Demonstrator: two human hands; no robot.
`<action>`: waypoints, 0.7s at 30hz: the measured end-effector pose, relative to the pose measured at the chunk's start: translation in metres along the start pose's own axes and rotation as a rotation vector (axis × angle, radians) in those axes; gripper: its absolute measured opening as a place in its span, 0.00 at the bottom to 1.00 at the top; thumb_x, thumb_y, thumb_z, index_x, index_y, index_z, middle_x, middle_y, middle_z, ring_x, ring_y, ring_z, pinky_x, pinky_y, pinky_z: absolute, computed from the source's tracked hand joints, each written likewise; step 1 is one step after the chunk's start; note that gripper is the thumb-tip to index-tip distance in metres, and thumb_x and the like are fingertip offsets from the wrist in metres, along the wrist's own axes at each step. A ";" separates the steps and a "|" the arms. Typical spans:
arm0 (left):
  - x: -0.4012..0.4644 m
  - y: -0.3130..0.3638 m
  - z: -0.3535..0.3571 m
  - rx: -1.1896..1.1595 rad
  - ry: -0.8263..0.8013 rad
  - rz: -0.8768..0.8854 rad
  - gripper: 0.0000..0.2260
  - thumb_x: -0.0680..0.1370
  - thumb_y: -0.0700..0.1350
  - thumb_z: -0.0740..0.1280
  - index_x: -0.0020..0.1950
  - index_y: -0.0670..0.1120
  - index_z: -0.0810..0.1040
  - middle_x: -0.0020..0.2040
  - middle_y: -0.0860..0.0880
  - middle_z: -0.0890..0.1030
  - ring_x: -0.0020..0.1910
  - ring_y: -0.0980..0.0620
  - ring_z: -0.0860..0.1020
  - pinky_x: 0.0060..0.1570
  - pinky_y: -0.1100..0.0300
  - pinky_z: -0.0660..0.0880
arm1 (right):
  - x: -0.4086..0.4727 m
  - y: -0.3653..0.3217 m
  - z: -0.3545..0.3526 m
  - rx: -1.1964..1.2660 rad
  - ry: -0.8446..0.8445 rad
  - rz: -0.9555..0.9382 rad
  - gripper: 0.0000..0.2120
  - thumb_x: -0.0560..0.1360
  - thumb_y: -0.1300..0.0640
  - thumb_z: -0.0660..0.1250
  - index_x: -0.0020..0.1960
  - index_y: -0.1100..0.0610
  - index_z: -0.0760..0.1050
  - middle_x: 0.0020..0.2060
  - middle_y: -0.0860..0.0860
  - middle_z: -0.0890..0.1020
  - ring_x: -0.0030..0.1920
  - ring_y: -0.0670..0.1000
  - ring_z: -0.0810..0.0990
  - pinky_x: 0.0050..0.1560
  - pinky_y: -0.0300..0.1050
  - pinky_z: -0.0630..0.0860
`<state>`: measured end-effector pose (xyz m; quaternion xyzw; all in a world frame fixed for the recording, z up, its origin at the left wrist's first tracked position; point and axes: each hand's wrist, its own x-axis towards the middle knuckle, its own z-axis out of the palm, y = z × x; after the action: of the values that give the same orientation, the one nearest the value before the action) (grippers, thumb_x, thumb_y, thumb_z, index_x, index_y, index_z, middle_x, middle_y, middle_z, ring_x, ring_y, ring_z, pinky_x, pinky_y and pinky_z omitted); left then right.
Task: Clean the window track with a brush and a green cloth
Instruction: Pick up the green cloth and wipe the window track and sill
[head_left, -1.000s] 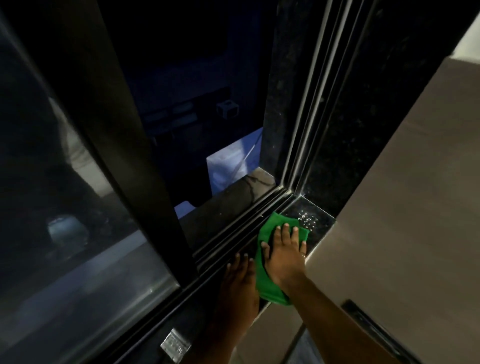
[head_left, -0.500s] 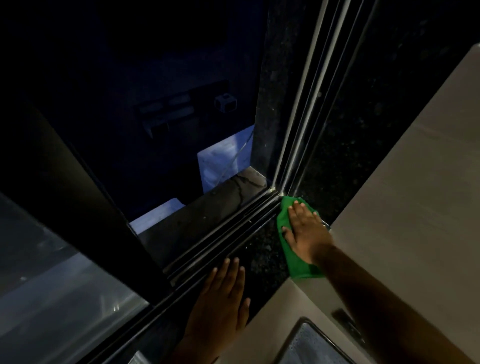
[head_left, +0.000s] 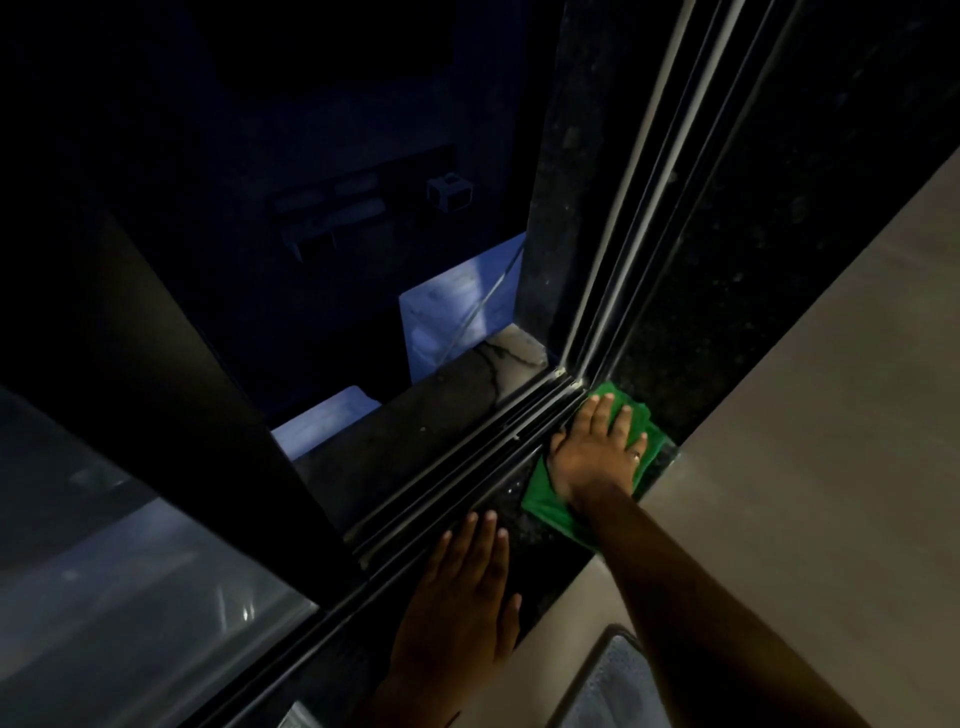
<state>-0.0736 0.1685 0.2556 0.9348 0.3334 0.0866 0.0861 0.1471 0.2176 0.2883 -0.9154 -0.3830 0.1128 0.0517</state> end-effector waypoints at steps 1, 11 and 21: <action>0.001 0.001 -0.002 0.005 -0.010 -0.002 0.27 0.77 0.54 0.57 0.71 0.40 0.72 0.73 0.42 0.70 0.72 0.42 0.68 0.67 0.47 0.60 | 0.001 0.002 -0.001 -0.013 0.001 -0.044 0.33 0.78 0.44 0.47 0.78 0.59 0.43 0.79 0.56 0.45 0.78 0.61 0.41 0.74 0.67 0.43; -0.002 0.002 -0.005 0.015 -0.058 -0.001 0.28 0.77 0.55 0.57 0.72 0.40 0.70 0.74 0.42 0.69 0.73 0.42 0.66 0.69 0.48 0.57 | 0.001 0.069 -0.017 -0.154 0.021 -0.356 0.36 0.74 0.40 0.43 0.78 0.54 0.47 0.79 0.53 0.49 0.79 0.54 0.46 0.76 0.54 0.45; -0.001 0.001 -0.006 0.015 -0.038 0.009 0.28 0.77 0.54 0.56 0.71 0.39 0.71 0.73 0.41 0.70 0.73 0.42 0.67 0.67 0.46 0.60 | -0.012 0.015 0.000 0.073 0.117 0.203 0.35 0.76 0.44 0.48 0.78 0.61 0.47 0.79 0.58 0.49 0.78 0.58 0.46 0.75 0.61 0.45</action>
<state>-0.0751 0.1674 0.2612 0.9384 0.3283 0.0664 0.0850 0.1491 0.1990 0.2873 -0.9519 -0.2805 0.0776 0.0958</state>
